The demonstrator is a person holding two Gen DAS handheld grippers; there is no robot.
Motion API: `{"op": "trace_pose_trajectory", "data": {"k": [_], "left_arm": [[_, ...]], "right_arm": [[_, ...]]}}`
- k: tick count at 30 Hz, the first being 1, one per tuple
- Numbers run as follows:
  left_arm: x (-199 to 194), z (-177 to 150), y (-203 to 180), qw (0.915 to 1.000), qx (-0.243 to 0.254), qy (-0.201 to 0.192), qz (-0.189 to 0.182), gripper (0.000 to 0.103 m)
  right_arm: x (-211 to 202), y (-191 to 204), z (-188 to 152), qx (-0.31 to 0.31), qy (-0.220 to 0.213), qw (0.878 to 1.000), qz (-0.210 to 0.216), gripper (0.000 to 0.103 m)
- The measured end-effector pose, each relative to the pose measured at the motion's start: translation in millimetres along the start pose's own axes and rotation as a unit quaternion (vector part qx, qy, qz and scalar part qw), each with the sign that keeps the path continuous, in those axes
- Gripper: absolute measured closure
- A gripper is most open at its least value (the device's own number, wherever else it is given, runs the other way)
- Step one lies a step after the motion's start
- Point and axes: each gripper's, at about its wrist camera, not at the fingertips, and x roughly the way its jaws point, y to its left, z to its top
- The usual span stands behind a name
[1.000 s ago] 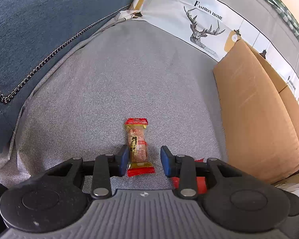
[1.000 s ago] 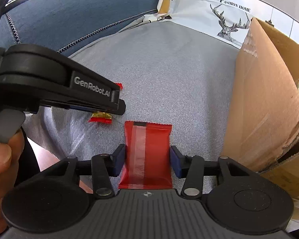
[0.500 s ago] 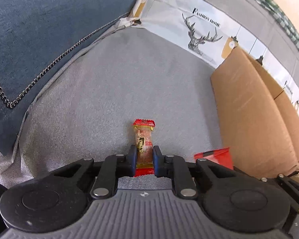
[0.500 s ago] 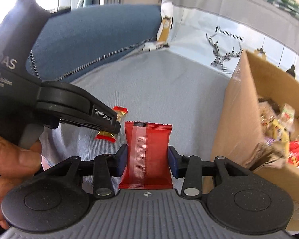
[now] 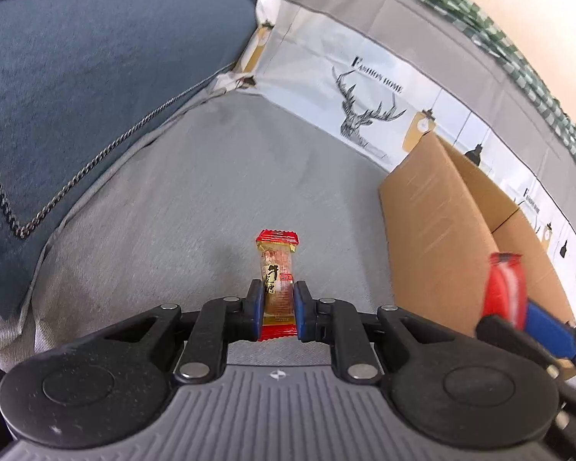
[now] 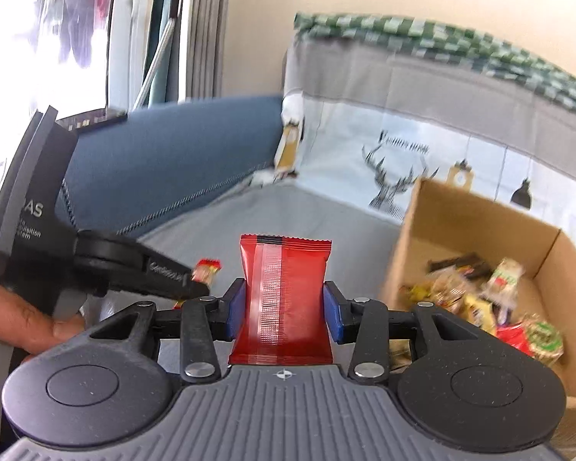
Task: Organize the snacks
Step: 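Carry the red packet in the right tool while the left tool carries the red-gold candy over the box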
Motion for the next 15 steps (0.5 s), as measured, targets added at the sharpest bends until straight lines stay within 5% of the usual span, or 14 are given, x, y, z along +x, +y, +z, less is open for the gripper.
{"op": "trace_pose_trajectory", "data": {"k": [15], "left_arm": [[-20.5, 2.8, -41.9, 0.999, 0.01, -0.029, -0.032, 0.086]], "right_arm": [[-33.1, -77.5, -7.1, 0.062, -0.111, 0.991, -0.028, 0.059]]}}
